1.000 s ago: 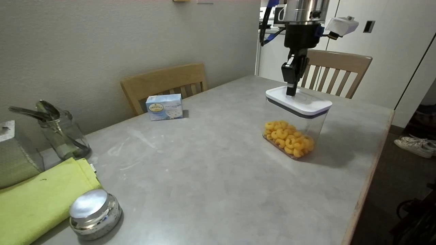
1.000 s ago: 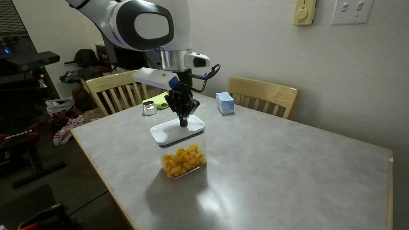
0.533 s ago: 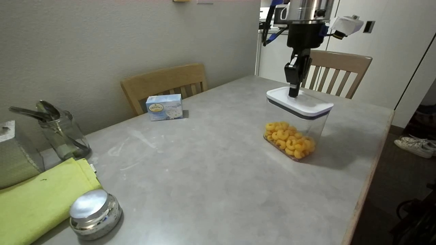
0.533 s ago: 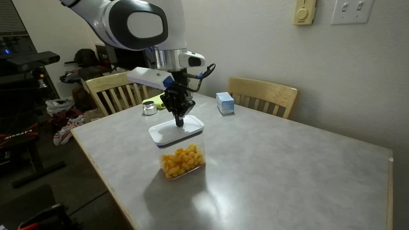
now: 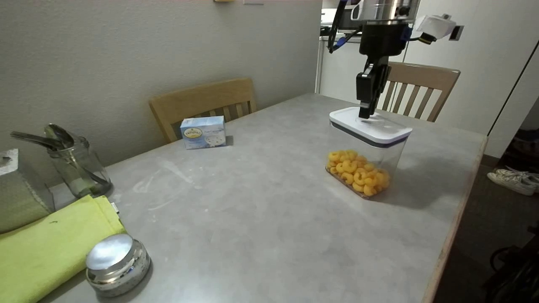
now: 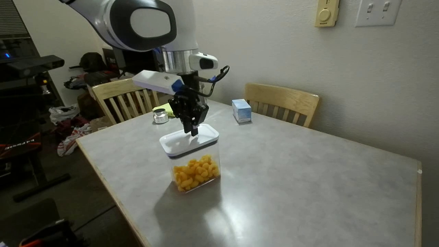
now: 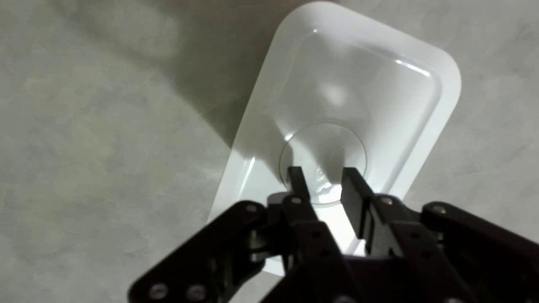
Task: Press the button on the white lid then take the lid and put it on the table
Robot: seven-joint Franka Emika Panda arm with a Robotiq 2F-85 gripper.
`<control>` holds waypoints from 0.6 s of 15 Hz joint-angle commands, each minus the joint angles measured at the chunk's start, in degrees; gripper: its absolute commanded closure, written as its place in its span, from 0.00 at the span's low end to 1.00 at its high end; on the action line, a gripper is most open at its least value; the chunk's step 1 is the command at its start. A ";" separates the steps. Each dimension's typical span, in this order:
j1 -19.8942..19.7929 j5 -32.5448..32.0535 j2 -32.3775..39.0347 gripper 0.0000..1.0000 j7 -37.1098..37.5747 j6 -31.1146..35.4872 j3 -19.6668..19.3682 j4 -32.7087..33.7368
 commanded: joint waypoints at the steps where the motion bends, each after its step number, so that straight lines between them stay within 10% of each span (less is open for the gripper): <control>1: -0.11 0.83 -0.08 0.41 -0.41 -0.34 -0.16 0.21; 4: -0.20 1.28 -0.73 0.23 -0.79 0.11 -0.11 -0.41; 5: -0.17 1.24 -0.97 0.63 -0.76 0.17 -0.09 -0.64; 9: -0.18 1.47 -1.63 0.74 -1.11 0.59 -0.03 -1.29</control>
